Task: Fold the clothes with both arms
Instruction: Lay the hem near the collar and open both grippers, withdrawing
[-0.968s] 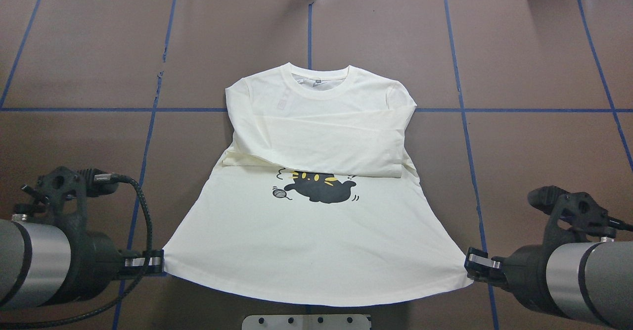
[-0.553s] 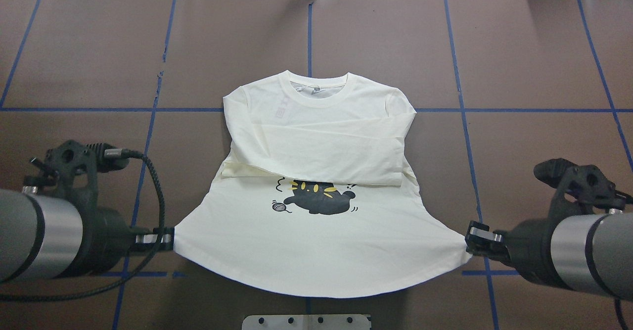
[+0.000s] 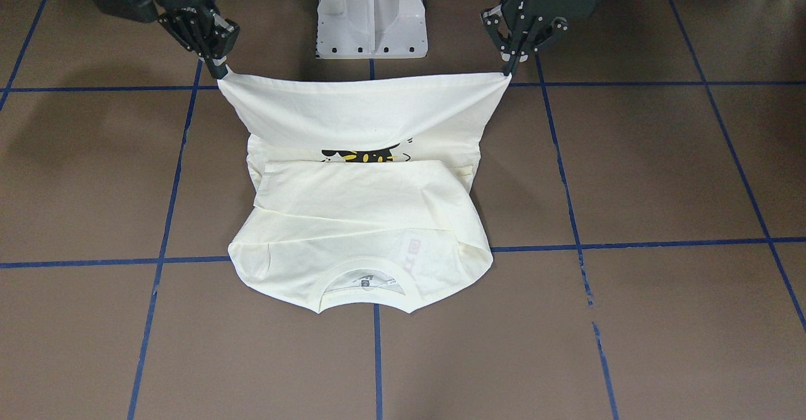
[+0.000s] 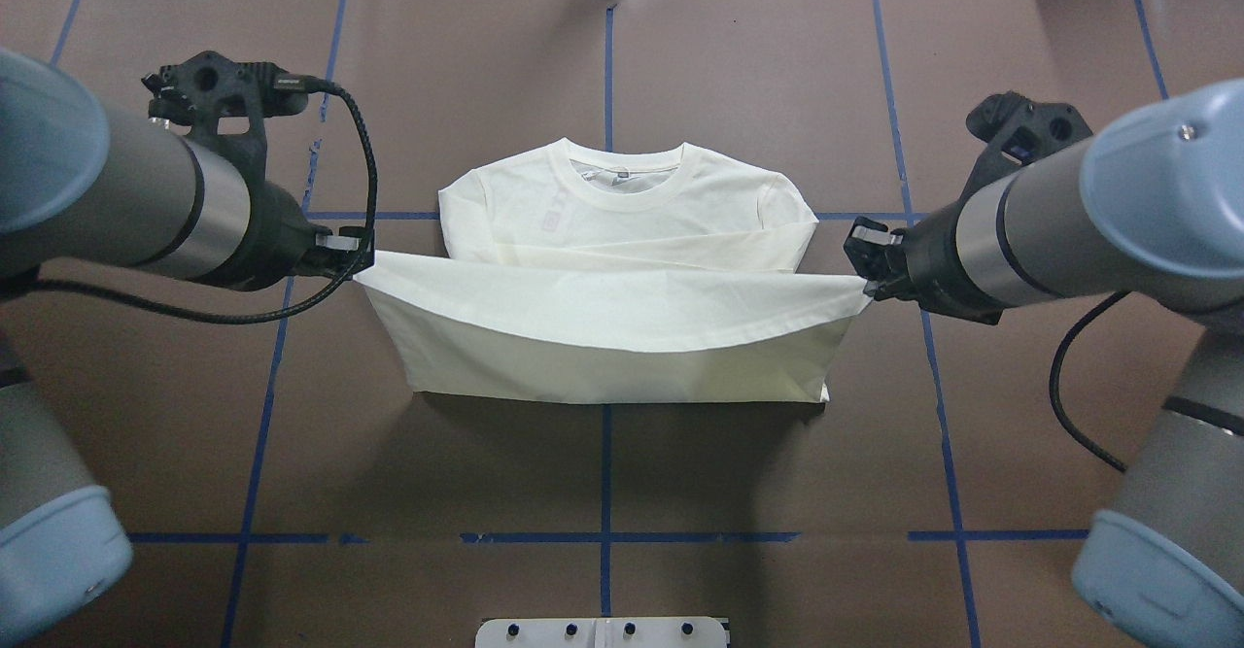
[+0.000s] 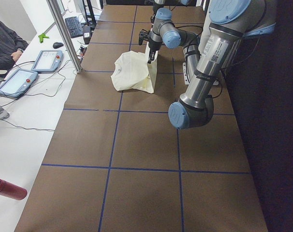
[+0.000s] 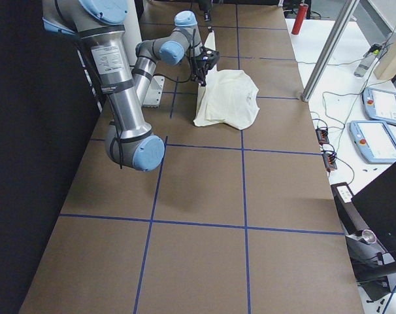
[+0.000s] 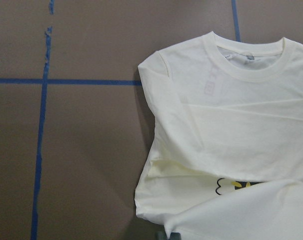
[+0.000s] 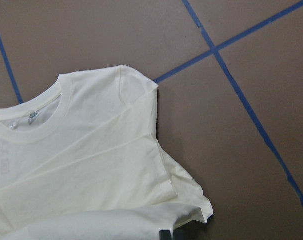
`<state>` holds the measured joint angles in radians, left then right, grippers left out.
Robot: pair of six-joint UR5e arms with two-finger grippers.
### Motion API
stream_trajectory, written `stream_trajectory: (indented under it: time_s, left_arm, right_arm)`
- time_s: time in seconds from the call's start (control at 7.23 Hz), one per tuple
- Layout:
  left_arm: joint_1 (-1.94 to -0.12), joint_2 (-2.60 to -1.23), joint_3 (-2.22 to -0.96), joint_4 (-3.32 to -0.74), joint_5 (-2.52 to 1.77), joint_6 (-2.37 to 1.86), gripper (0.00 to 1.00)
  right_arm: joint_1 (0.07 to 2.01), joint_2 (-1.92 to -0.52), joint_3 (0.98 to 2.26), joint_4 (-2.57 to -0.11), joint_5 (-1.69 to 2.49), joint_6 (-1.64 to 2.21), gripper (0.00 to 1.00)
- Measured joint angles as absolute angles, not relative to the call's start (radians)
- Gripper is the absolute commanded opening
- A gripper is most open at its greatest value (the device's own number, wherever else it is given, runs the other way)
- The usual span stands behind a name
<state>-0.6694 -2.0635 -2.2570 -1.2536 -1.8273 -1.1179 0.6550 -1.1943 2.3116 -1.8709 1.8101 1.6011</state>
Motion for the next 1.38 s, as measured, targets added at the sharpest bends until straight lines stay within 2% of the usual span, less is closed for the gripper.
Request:
stream_trajectory:
  time_s: [0.41, 1.11, 1.38]
  left_arm:
    - [-0.706, -2.168, -2.002, -1.361, -1.826, -1.084, 0.0]
    - [-0.726, -2.227, -1.543, -1.754, -1.762, -1.045, 0.0]
    - [-0.726, -2.249, -1.443, -1.828, -1.743, -1.04, 0.0]
  right_arm:
    - [0.74, -1.095, 2.088, -1.848, 1.816, 1.499, 0.0]
    - [0.763, -1.052, 1.638, -1.452, 1.785, 1.47, 0.0]
    - [0.758, -1.016, 1.513, -1.366, 1.759, 1.47, 0.0]
